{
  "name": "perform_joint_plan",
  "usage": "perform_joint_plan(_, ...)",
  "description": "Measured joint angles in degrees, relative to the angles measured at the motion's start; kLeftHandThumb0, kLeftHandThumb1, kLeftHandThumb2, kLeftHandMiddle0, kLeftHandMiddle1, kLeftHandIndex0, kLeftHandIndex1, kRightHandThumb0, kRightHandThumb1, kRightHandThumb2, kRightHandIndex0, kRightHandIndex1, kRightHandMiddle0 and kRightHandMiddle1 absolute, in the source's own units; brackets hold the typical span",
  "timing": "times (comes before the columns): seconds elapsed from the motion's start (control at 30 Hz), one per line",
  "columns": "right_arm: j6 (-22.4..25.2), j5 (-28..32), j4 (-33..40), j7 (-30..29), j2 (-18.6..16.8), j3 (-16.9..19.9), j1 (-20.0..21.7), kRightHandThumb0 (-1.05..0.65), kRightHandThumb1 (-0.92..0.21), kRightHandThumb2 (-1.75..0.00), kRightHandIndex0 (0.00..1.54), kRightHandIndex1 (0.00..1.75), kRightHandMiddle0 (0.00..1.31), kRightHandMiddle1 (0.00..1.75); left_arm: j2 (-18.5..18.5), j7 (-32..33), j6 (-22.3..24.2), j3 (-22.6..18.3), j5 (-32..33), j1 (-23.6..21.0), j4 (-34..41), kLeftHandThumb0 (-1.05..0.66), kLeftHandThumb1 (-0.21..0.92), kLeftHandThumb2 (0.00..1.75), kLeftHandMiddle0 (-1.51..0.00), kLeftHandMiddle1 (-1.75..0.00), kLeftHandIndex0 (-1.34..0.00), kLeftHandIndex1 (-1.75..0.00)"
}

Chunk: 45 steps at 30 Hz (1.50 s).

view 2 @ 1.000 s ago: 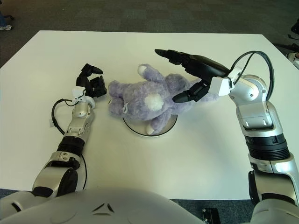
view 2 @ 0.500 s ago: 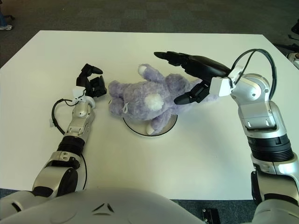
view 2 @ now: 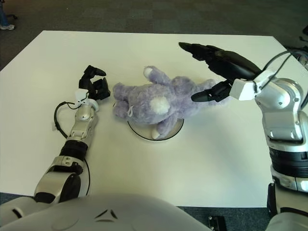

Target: Put the doll into the plate.

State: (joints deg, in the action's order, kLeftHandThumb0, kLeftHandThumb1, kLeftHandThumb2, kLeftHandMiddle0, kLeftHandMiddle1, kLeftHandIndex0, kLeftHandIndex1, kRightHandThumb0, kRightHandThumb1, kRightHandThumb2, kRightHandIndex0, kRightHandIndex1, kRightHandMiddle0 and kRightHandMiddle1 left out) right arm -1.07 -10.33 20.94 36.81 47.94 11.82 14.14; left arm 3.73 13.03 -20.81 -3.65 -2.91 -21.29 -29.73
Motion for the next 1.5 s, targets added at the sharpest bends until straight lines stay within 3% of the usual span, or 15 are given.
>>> perform_joint_plan(0.17, 10.7, -4.2, 4.4, -2.8, -0.9, 1.8, -2.5, -0.90, -0.75, -0.49, 0.02, 0.01, 0.00, 0.08, -0.1, -0.1, 0.1, 0.0, 0.1, 0.2, 0.2, -0.45, 0.41, 1.20, -1.17, -1.75, -0.53, -1.75)
perform_joint_plan(0.33, 19.3, -9.0, 6.9, -7.9, -4.4, 1.4, -2.7, -0.91, -0.80, -0.44, 0.06, 0.02, 0.00, 0.24, -0.3, -0.4, 0.8, 0.0, 0.2, 0.4, 0.7, -0.45, 0.41, 1.19, -1.17, -1.75, -0.53, -1.75)
perform_joint_plan(0.57, 23.7, -13.0, 5.3, -16.1, -9.3, 0.3, -2.3, -0.89, -0.88, -0.36, 0.19, 0.09, 0.00, 0.66, -0.3, -1.3, 1.5, -0.1, 0.7, 0.6, 1.5, -0.45, 0.41, 1.19, -1.17, -1.75, -0.53, -1.75)
perform_joint_plan(0.73, 24.6, -13.4, 3.0, -21.3, -12.8, 1.2, -2.6, -0.82, -0.86, -0.39, 0.16, 0.47, 0.00, 0.91, -0.4, -2.1, 2.0, -0.3, 1.2, 0.9, 2.3, -0.45, 0.41, 1.20, -1.17, -1.75, -0.54, -1.75)
perform_joint_plan(0.8, 25.3, -13.4, 2.8, -22.8, -14.2, 1.5, -2.6, -0.77, -0.81, -0.47, 0.13, 0.67, 0.00, 1.07, -0.4, -2.2, 2.0, -0.3, 1.3, 1.0, 2.5, -0.45, 0.40, 1.21, -1.18, -1.75, -0.54, -1.75)
perform_joint_plan(0.9, 26.5, -13.3, 2.8, -25.6, -16.9, 2.3, -2.6, -0.72, -0.76, -0.56, 0.12, 0.81, 0.00, 1.24, -0.4, -2.3, 2.1, -0.3, 1.4, 1.1, 2.8, -0.45, 0.40, 1.21, -1.18, -1.75, -0.55, -1.75)
perform_joint_plan(0.97, 26.8, -13.2, 2.8, -27.7, -18.8, 3.0, -2.7, -0.54, -0.75, -0.65, 0.11, 1.03, 0.16, 1.50, -0.5, -2.3, 2.1, -0.3, 1.4, 1.2, 2.9, -0.45, 0.40, 1.22, -1.18, -1.75, -0.55, -1.75)
perform_joint_plan(1.03, 26.8, -12.8, 2.8, -30.0, -21.0, 3.9, -3.0, -0.47, -0.72, -0.72, 0.10, 1.17, 0.26, 1.60, -0.5, -2.4, 2.1, -0.3, 1.4, 1.3, 3.0, -0.45, 0.39, 1.22, -1.18, -1.75, -0.55, -1.75)
perform_joint_plan(1.07, 26.8, -12.7, 2.8, -30.8, -21.8, 4.3, -3.2, -0.44, -0.70, -0.77, 0.08, 1.27, 0.29, 1.65, -0.5, -2.5, 2.2, -0.3, 1.4, 1.3, 3.1, -0.45, 0.39, 1.22, -1.18, -1.75, -0.55, -1.75)
perform_joint_plan(1.1, 26.8, -12.5, 2.8, -31.5, -22.5, 4.6, -3.5, -0.41, -0.58, -0.96, 0.08, 1.62, 0.40, 1.74, -0.5, -2.5, 2.2, -0.3, 1.4, 1.3, 3.1, -0.46, 0.39, 1.23, -1.18, -1.75, -0.55, -1.75)
perform_joint_plan(1.13, 26.8, -11.5, 2.3, -32.4, -23.9, 5.1, -4.4, -0.41, -0.58, -0.96, 0.08, 1.62, 0.40, 1.74, -0.6, -2.7, 2.2, -0.3, 1.4, 1.4, 3.3, -0.46, 0.39, 1.23, -1.18, -1.75, -0.55, -1.75)
perform_joint_plan(1.2, 26.3, -10.5, 1.3, -33.0, -24.4, 5.5, -3.9, -0.21, -0.44, -1.12, 0.38, 1.57, 0.44, 1.74, -0.6, -2.8, 2.2, -0.3, 1.4, 1.5, 3.4, -0.46, 0.38, 1.24, -1.19, -1.75, -0.56, -1.75)
perform_joint_plan(1.27, 25.0, -7.5, -2.5, -34.9, -26.2, 7.3, -1.8, -0.09, -0.31, -1.27, 0.58, 1.58, 0.47, 1.75, -0.6, -3.0, 2.2, -0.4, 1.5, 1.5, 3.4, -0.46, 0.37, 1.25, -1.19, -1.75, -0.57, -1.75)
perform_joint_plan(1.5, 22.7, 1.1, -13.1, -37.7, -29.5, 12.4, 0.3, -0.01, -0.17, -1.46, 0.74, 1.63, 0.52, 1.75, -0.6, -3.3, 2.2, -0.5, 2.0, 1.5, 3.5, -0.47, 0.35, 1.27, -1.19, -1.75, -0.58, -1.75)
